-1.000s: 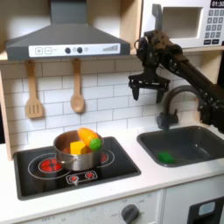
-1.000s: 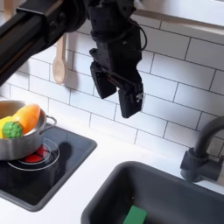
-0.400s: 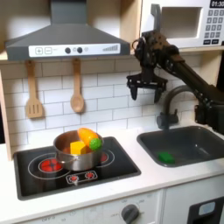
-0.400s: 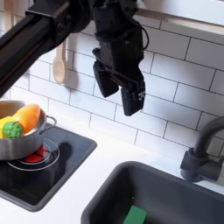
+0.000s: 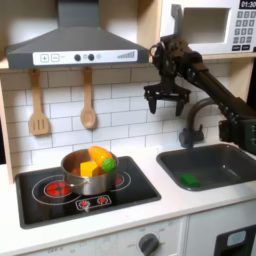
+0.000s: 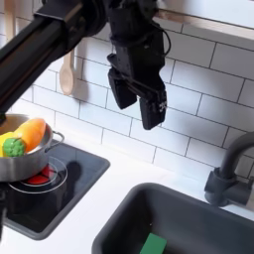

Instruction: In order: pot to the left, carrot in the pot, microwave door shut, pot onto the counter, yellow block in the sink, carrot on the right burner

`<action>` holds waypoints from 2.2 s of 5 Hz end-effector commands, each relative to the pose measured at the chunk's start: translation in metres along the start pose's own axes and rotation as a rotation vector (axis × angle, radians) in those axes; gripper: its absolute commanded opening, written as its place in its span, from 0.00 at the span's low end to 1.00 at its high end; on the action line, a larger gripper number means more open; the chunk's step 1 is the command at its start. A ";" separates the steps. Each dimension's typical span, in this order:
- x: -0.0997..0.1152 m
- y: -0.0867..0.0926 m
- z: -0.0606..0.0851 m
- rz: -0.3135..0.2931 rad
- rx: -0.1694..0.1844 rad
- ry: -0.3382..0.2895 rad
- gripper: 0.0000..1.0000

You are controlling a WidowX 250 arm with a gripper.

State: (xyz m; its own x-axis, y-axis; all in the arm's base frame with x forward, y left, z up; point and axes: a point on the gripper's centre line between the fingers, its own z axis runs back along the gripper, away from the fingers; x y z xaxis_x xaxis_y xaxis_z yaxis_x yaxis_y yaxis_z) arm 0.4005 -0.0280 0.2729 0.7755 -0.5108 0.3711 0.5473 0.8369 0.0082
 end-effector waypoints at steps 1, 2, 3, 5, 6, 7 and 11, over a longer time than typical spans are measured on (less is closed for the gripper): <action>0.005 0.000 0.001 -0.005 -0.007 -0.008 1.00; 0.005 0.002 0.000 -0.002 -0.008 -0.004 1.00; 0.004 0.003 0.002 -0.003 -0.004 -0.001 1.00; -0.027 0.005 0.001 0.035 0.010 0.042 1.00; -0.052 0.015 0.003 0.092 0.023 0.073 1.00; -0.066 0.027 0.017 0.144 0.053 0.072 1.00; -0.105 0.082 0.024 0.320 0.175 0.159 1.00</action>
State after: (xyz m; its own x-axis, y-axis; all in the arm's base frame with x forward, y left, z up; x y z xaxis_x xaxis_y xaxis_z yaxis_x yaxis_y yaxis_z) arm 0.3569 0.0974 0.2546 0.9450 -0.2376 0.2249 0.2263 0.9712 0.0752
